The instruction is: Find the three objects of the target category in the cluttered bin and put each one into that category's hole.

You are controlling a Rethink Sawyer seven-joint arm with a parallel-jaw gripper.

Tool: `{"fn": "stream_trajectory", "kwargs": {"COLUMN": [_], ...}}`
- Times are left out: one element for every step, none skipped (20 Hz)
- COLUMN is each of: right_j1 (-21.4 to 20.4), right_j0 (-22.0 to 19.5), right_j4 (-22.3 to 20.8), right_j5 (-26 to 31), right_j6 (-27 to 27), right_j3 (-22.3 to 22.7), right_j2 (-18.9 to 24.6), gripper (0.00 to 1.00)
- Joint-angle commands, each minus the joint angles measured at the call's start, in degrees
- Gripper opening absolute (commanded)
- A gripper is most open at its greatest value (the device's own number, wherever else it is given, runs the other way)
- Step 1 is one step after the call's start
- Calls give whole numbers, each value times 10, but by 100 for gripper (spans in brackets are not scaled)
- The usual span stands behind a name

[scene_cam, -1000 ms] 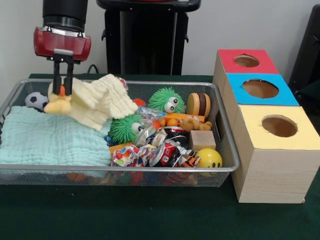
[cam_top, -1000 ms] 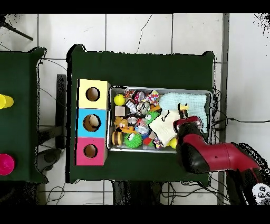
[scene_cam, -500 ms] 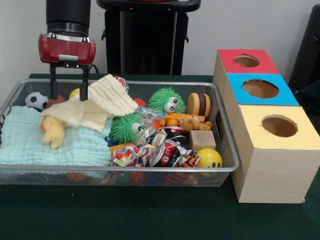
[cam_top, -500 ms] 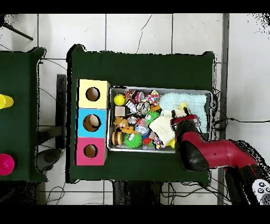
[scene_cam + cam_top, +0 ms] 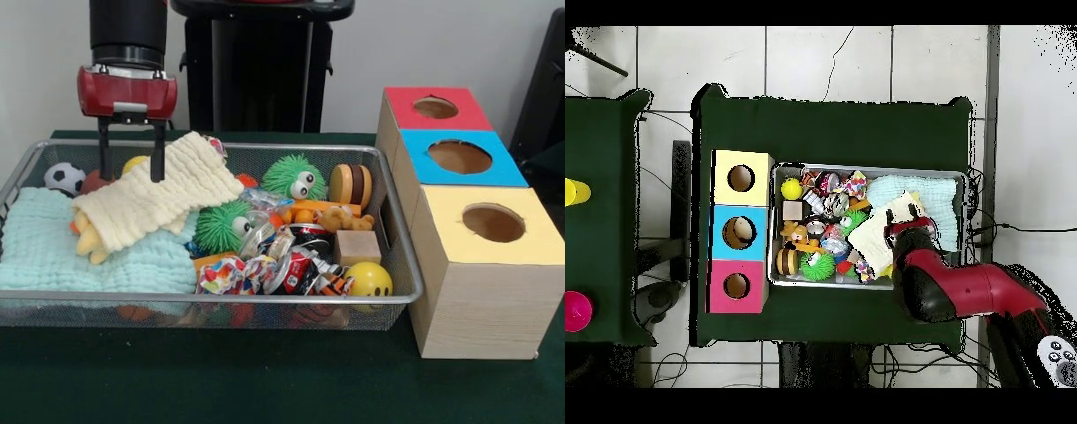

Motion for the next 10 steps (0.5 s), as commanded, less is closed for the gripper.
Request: {"fn": "stream_trajectory", "kwargs": {"right_j1": [4, 2, 0, -1, -2, -1, -1, 2, 3, 4], "right_j0": [8, 7, 10, 8, 7, 3, -1, -8, -10, -12], "right_j4": [-3, -9, -14, -18, -20, -21, -22, -22, -22, -23], "right_j5": [-7, -12, -15, -16, -18, -14, -10, -6, -3, 0], "right_j6": [58, 56, 52, 49, 48, 45, 43, 41, 39, 36], "right_j3": [-2, -4, -5, -7, -6, -7, -7, -8, -11, -13], "right_j2": [27, 28, 27, 30, 33, 40, 47, 54, 58, 61], "gripper": [100, 100, 100, 100, 100, 100, 100, 100, 100, 100]}}
